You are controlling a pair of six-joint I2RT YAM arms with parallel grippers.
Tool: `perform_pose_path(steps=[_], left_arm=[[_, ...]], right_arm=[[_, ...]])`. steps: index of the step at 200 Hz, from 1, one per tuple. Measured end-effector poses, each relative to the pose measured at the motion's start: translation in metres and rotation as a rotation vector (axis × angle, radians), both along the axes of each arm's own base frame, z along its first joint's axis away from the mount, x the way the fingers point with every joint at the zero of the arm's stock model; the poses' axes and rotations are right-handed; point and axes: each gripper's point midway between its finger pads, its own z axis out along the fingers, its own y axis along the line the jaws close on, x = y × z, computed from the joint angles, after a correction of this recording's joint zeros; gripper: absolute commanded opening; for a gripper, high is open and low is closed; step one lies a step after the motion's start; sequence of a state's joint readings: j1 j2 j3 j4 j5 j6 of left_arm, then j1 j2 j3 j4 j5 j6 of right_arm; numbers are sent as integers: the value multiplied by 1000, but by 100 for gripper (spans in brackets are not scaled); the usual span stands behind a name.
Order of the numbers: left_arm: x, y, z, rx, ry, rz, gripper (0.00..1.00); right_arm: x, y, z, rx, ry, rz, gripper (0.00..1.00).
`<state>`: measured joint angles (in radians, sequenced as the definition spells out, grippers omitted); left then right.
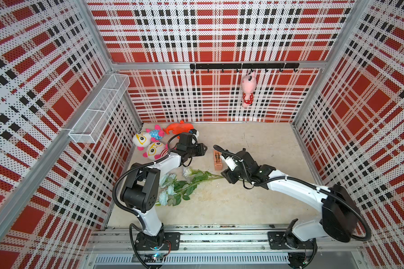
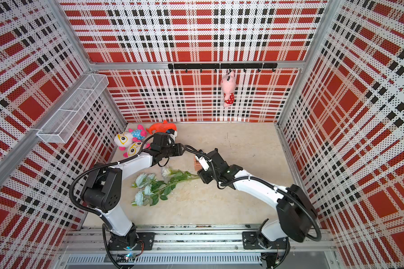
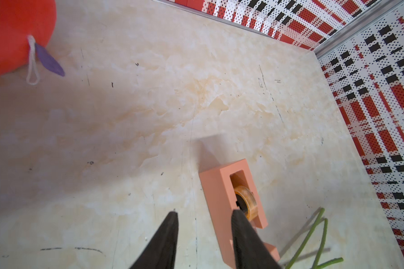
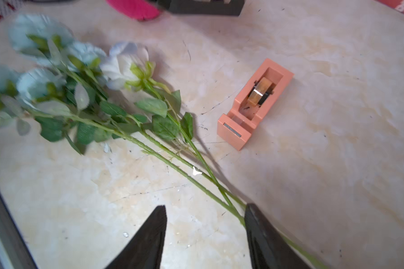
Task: Wrap bouquets with tape
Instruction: Stick the tape to the bouquet, then pick up the unwrapped bouquet from the center of the board.
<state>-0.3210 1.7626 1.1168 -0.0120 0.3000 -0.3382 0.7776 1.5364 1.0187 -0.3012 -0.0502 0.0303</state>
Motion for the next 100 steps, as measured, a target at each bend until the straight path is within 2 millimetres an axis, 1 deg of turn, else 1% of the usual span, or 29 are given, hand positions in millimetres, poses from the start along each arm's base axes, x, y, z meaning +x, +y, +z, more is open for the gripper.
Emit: perform_pose_path(steps=[25,37,51,72,100], left_arm=[[-1,1,-2,19,-7,-15,42],[-2,1,-2,27,-12,-22,42],[-3,1,-2,36,-17,-30,42],[-5,2,-4,46,-19,-38,43],[-7,2,-7,58,-14,-46,42]], right_arm=[[7,14,-35,-102,41,92,54],[9,15,-51,-145,59,115,54],[9,15,-64,-183,78,136,53],[11,16,-74,-211,87,157,52],[16,19,-80,-231,85,173,52]])
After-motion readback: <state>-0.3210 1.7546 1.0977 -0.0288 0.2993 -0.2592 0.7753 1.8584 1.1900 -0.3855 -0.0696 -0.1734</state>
